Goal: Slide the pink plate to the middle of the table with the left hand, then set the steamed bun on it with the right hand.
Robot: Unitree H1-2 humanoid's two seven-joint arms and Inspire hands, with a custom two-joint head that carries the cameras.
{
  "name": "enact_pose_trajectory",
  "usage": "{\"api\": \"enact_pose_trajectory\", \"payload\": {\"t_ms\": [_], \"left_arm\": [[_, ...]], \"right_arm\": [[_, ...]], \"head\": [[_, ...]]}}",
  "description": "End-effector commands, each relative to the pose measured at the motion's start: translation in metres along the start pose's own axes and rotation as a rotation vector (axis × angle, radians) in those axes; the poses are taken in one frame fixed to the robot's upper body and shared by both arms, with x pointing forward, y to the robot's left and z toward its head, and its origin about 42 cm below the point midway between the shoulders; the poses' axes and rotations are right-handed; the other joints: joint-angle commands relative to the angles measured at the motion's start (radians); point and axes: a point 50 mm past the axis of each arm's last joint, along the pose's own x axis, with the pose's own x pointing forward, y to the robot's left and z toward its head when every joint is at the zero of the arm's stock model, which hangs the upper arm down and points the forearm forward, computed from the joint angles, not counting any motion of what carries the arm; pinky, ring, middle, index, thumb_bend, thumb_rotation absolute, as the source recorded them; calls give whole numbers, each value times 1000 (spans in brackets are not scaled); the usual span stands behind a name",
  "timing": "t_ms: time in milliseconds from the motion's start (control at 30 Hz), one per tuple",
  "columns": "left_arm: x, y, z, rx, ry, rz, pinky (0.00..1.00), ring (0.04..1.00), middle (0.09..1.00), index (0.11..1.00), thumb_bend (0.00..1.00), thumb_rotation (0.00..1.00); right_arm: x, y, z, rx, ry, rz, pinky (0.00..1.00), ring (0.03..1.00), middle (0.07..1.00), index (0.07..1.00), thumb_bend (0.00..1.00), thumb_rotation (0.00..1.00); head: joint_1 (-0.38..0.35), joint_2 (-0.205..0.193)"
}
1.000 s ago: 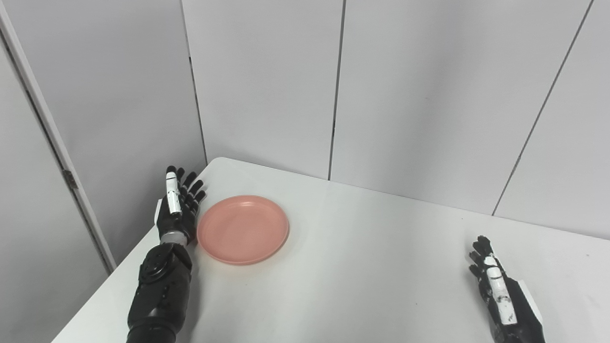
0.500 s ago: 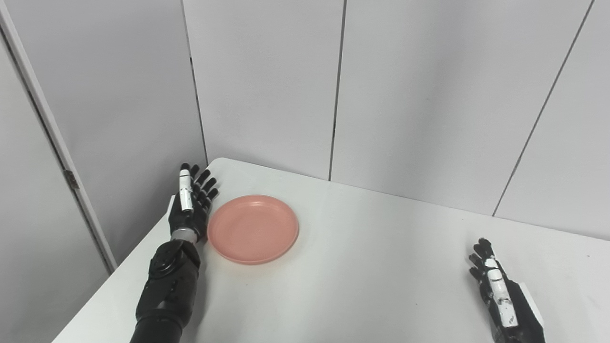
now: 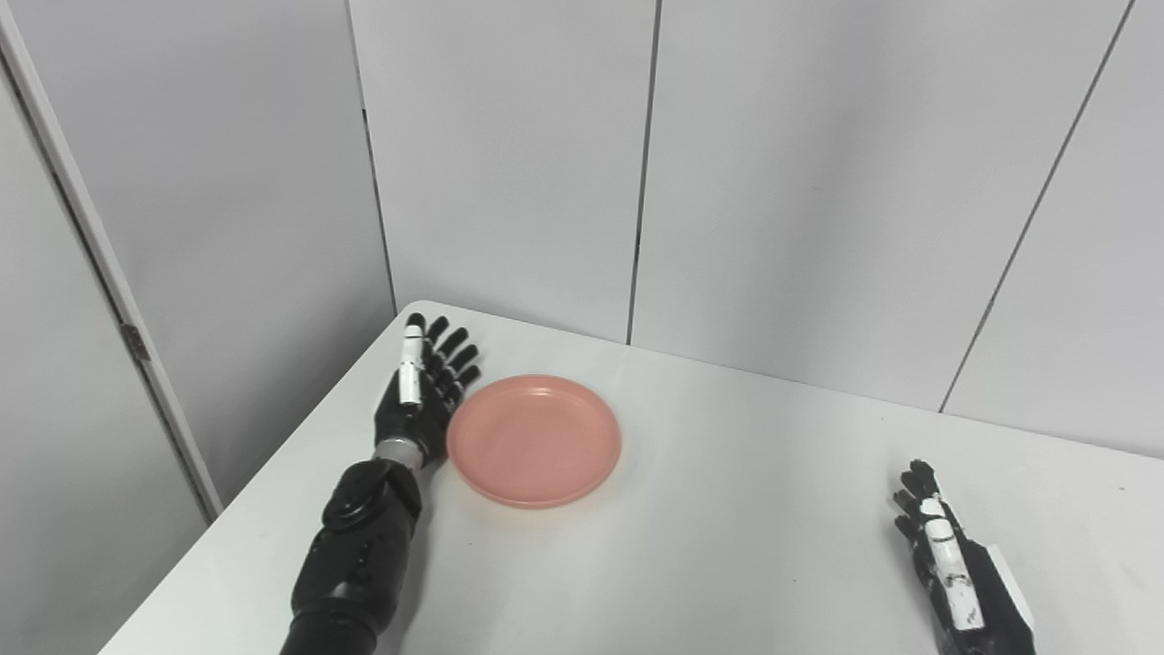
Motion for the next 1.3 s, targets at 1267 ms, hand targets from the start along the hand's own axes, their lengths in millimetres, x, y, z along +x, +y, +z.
{"api": "enact_pose_trajectory", "payload": {"t_ms": [1267], "left_arm": [[-69, -111, -76, -90, 400, -478, 980, 956, 965, 970, 509, 1000]], "right_arm": [[-4, 35, -5, -61, 34, -4, 939, 953, 975, 996, 149, 1000]], "head": [[-289, 58]]}}
